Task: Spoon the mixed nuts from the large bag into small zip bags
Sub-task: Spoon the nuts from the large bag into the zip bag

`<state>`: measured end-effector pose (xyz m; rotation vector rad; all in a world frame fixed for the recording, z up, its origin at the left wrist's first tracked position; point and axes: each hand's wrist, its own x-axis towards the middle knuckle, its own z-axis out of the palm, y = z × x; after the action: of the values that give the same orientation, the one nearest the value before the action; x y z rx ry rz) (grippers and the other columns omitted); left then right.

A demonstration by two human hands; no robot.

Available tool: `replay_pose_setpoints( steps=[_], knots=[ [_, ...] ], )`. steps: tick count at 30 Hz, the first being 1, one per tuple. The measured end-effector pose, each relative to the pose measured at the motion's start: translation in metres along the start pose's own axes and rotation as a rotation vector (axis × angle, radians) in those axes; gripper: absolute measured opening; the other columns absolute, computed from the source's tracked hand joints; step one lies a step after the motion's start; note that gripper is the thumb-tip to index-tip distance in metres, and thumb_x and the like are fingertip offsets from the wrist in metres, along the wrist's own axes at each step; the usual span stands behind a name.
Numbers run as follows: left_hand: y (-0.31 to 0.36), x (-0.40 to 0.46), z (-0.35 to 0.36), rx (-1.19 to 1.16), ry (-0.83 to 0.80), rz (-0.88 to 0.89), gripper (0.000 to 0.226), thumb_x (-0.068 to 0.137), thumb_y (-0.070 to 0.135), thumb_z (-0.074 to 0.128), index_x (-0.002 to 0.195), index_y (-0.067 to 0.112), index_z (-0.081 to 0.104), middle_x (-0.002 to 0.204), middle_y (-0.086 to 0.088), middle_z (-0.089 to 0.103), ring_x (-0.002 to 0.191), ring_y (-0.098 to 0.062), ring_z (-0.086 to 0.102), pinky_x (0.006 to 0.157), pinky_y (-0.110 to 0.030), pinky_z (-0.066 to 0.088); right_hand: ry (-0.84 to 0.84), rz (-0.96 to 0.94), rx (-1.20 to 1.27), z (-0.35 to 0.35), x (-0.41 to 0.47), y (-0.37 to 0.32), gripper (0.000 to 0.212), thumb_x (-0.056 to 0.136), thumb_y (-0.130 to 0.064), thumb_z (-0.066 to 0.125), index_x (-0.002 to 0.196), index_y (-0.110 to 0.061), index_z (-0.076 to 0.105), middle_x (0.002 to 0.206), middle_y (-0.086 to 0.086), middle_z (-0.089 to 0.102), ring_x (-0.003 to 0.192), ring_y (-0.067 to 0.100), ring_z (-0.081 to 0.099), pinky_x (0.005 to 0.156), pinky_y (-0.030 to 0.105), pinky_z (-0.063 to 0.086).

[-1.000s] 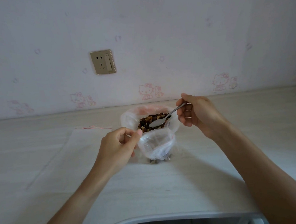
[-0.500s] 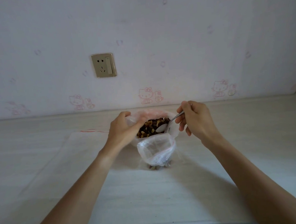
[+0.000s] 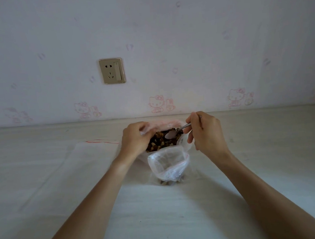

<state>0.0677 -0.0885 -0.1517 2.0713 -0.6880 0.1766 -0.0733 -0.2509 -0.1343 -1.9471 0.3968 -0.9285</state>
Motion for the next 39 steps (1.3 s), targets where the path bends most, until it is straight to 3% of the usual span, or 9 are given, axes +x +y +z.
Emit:
replay_pose_setpoints(
  steps=[5, 10, 16, 20, 23, 27, 33, 37, 39],
  knots=[
    [0.007, -0.003, 0.003, -0.021, 0.043, 0.037, 0.017, 0.097, 0.031, 0.07, 0.101, 0.019, 0.081, 0.086, 0.006, 0.077, 0.08, -0.012, 0.07, 0.078, -0.026, 0.051, -0.052, -0.016, 0.014, 0.006, -0.004, -0.001, 0.037, 0.108, -0.015, 0.04, 0.08, -0.017, 0.063, 0.072, 0.002, 0.073, 0.043, 0.012, 0.061, 0.038, 0.016, 0.04],
    [0.008, -0.005, 0.004, -0.086, 0.054, 0.001, 0.019, 0.099, 0.031, 0.067, 0.104, 0.018, 0.08, 0.086, 0.005, 0.076, 0.083, -0.014, 0.069, 0.079, -0.033, 0.05, -0.124, 0.137, 0.15, 0.004, -0.004, -0.001, 0.038, 0.109, -0.016, 0.041, 0.085, -0.009, 0.069, 0.074, 0.007, 0.075, 0.051, 0.024, 0.066, 0.038, 0.031, 0.045],
    [0.013, -0.005, 0.005, -0.131, 0.052, -0.007, 0.023, 0.102, 0.03, 0.064, 0.116, 0.017, 0.077, 0.103, 0.005, 0.077, 0.089, -0.015, 0.07, 0.082, -0.03, 0.053, -0.058, -0.005, -0.008, 0.008, -0.004, -0.007, 0.039, 0.108, -0.013, 0.037, 0.078, -0.011, 0.063, 0.066, 0.004, 0.07, 0.04, 0.009, 0.058, 0.037, 0.015, 0.039],
    [0.015, -0.005, 0.007, -0.173, 0.043, -0.028, 0.025, 0.102, 0.031, 0.064, 0.118, 0.015, 0.076, 0.107, 0.004, 0.076, 0.1, -0.012, 0.07, 0.086, -0.026, 0.052, -0.112, 0.02, -0.007, 0.017, -0.009, -0.006, 0.036, 0.107, -0.013, 0.04, 0.086, -0.004, 0.068, 0.07, 0.006, 0.072, 0.051, 0.021, 0.067, 0.043, 0.022, 0.049],
    [0.015, -0.005, 0.009, -0.188, 0.034, -0.04, 0.026, 0.102, 0.03, 0.064, 0.12, 0.015, 0.075, 0.112, 0.003, 0.076, 0.105, -0.013, 0.069, 0.092, -0.03, 0.053, -0.098, 0.143, 0.089, 0.017, -0.008, -0.005, 0.038, 0.108, -0.014, 0.04, 0.087, -0.004, 0.069, 0.072, 0.01, 0.075, 0.054, 0.03, 0.068, 0.044, 0.028, 0.052],
    [0.013, -0.006, 0.007, -0.247, 0.021, -0.068, 0.025, 0.101, 0.028, 0.064, 0.12, 0.016, 0.075, 0.112, 0.003, 0.076, 0.107, -0.015, 0.069, 0.096, -0.037, 0.056, -0.128, 0.388, 0.314, 0.012, -0.007, -0.005, 0.036, 0.109, -0.012, 0.042, 0.088, -0.001, 0.07, 0.079, 0.018, 0.077, 0.053, 0.022, 0.067, 0.045, 0.031, 0.054],
    [0.014, -0.008, 0.002, -0.315, -0.015, -0.092, 0.022, 0.1, 0.027, 0.064, 0.118, 0.022, 0.077, 0.111, 0.007, 0.077, 0.102, -0.009, 0.068, 0.099, -0.037, 0.054, -0.154, 0.526, 0.459, 0.004, -0.003, -0.004, 0.038, 0.112, -0.017, 0.04, 0.097, 0.005, 0.067, 0.08, 0.019, 0.078, 0.053, 0.023, 0.068, 0.045, 0.03, 0.054],
    [0.014, -0.007, 0.0, -0.299, -0.007, -0.122, 0.033, 0.098, 0.028, 0.067, 0.131, 0.021, 0.071, 0.126, 0.004, 0.073, 0.12, -0.018, 0.066, 0.108, -0.045, 0.051, -0.158, 0.553, 0.527, 0.001, -0.003, -0.002, 0.036, 0.112, -0.017, 0.039, 0.101, 0.006, 0.066, 0.082, 0.02, 0.077, 0.054, 0.023, 0.068, 0.042, 0.029, 0.051],
    [0.013, -0.006, -0.001, -0.296, 0.004, -0.134, 0.038, 0.097, 0.03, 0.068, 0.134, 0.022, 0.069, 0.132, 0.006, 0.069, 0.126, -0.014, 0.062, 0.112, -0.039, 0.048, -0.15, 0.55, 0.55, -0.001, -0.003, -0.001, 0.036, 0.112, -0.017, 0.04, 0.099, 0.005, 0.066, 0.082, 0.021, 0.077, 0.053, 0.023, 0.068, 0.041, 0.028, 0.049]
  ],
)
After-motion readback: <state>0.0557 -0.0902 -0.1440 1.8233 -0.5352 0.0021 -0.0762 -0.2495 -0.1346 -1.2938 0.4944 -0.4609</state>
